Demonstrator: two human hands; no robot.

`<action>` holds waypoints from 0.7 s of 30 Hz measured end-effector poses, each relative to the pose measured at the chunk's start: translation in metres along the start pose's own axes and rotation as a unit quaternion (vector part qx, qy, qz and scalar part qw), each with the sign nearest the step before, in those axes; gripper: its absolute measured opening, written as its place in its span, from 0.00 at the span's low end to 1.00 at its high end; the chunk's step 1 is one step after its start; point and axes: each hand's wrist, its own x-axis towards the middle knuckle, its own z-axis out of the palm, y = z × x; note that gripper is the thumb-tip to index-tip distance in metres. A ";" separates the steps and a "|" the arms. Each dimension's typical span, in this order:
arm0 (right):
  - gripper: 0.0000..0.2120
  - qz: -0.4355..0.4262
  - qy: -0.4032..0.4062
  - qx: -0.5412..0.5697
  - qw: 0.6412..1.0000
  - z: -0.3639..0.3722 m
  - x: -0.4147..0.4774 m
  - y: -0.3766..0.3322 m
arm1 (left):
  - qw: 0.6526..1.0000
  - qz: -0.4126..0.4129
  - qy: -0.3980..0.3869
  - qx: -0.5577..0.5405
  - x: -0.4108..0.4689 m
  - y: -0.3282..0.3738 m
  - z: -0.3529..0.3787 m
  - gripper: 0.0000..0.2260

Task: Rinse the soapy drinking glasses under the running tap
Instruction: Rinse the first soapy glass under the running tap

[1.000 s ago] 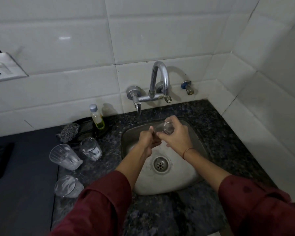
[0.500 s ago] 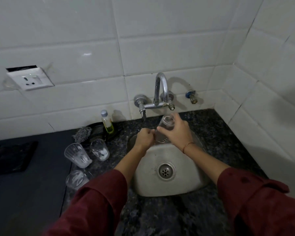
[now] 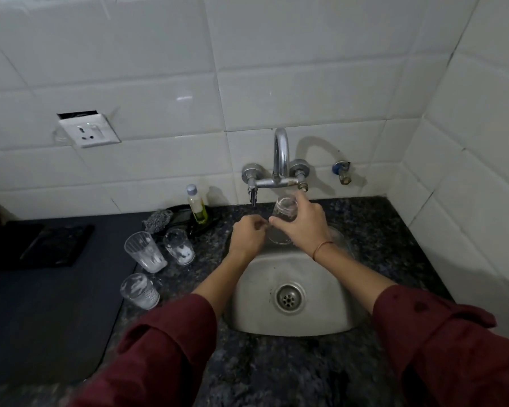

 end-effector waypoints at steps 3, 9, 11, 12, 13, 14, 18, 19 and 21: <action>0.25 -0.040 -0.002 -0.042 0.998 0.003 -0.005 -0.002 | 1.000 0.008 0.005 0.011 -0.007 -0.002 -0.004 0.08; 0.26 -0.037 -0.002 -0.085 0.996 0.014 -0.015 -0.004 | 0.998 0.026 -0.017 0.045 -0.014 -0.015 -0.016 0.08; 0.26 -0.043 -0.006 -0.098 0.994 0.020 -0.016 -0.009 | 0.998 0.020 -0.029 0.047 -0.016 -0.022 -0.024 0.08; 0.26 -0.054 -0.007 -0.109 0.993 0.024 -0.017 -0.013 | 0.998 0.020 -0.031 0.046 -0.016 -0.026 -0.028 0.09; 0.26 -0.061 -0.006 -0.113 0.992 0.028 -0.017 -0.019 | 0.998 0.019 -0.032 0.043 -0.017 -0.030 -0.033 0.09; 0.26 -0.061 -0.004 -0.107 0.992 0.033 -0.017 -0.025 | 0.999 0.017 -0.028 0.040 -0.018 -0.034 -0.039 0.08; 0.25 -0.049 -0.010 -0.061 0.997 0.061 -0.017 -0.057 | 0.999 0.009 0.015 0.027 -0.022 -0.059 -0.072 0.05; 0.25 -0.044 -0.018 -0.042 0.998 0.071 -0.015 -0.066 | 0.999 0.004 0.033 0.017 -0.023 -0.068 -0.084 0.05; 0.24 -0.022 -0.029 0.013 0.999 0.095 -0.011 -0.090 | 0.997 -0.007 0.076 -0.007 -0.025 -0.089 -0.110 0.05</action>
